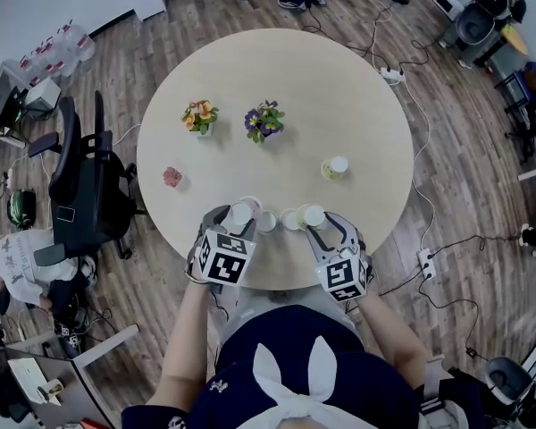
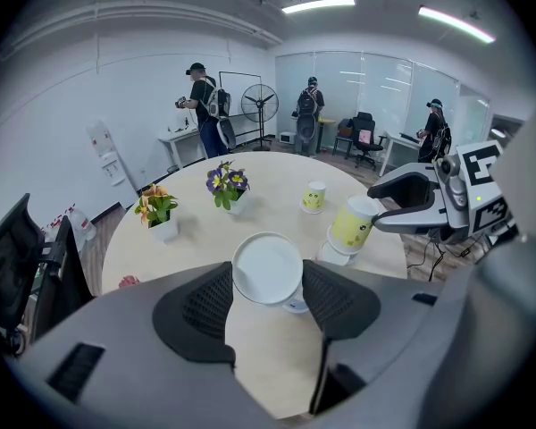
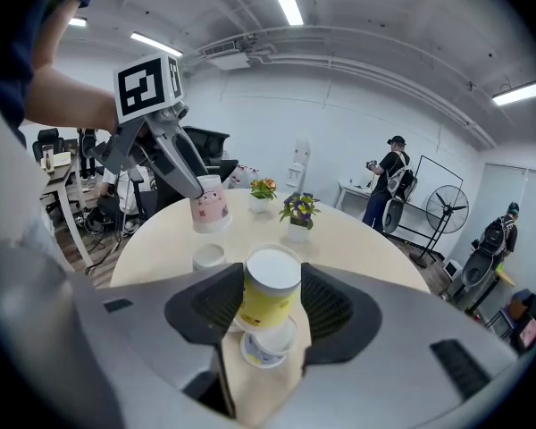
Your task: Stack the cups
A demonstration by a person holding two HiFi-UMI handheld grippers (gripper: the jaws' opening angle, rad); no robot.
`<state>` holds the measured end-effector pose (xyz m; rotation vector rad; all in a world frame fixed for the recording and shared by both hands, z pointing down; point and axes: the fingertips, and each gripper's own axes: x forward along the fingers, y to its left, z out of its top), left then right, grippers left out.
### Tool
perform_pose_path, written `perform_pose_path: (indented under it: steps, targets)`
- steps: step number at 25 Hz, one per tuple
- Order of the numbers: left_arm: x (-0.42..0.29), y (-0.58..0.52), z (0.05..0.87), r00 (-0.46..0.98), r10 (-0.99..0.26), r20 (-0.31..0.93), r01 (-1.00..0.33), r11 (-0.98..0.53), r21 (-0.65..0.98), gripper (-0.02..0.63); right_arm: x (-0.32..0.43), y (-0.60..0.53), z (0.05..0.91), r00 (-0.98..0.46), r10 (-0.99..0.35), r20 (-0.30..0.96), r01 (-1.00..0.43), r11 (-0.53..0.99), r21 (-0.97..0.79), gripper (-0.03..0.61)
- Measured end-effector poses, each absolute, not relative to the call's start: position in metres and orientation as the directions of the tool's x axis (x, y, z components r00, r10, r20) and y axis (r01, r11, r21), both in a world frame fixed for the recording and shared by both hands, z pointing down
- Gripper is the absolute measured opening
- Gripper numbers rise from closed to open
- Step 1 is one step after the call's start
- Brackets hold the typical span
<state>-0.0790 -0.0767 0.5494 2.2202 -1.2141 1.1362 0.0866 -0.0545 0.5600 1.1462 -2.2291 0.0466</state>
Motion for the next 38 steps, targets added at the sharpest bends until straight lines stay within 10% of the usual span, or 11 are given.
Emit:
perform_pose_path:
  steps: [38]
  targets:
    - [-0.018,-0.064,0.556,0.334,-0.408,0.850,-0.652,-0.751,-0.105,0.255,0.124,-0.051,0.530,-0.426,-0.793,0.435,-0.892,0.450,-0.053,0.160]
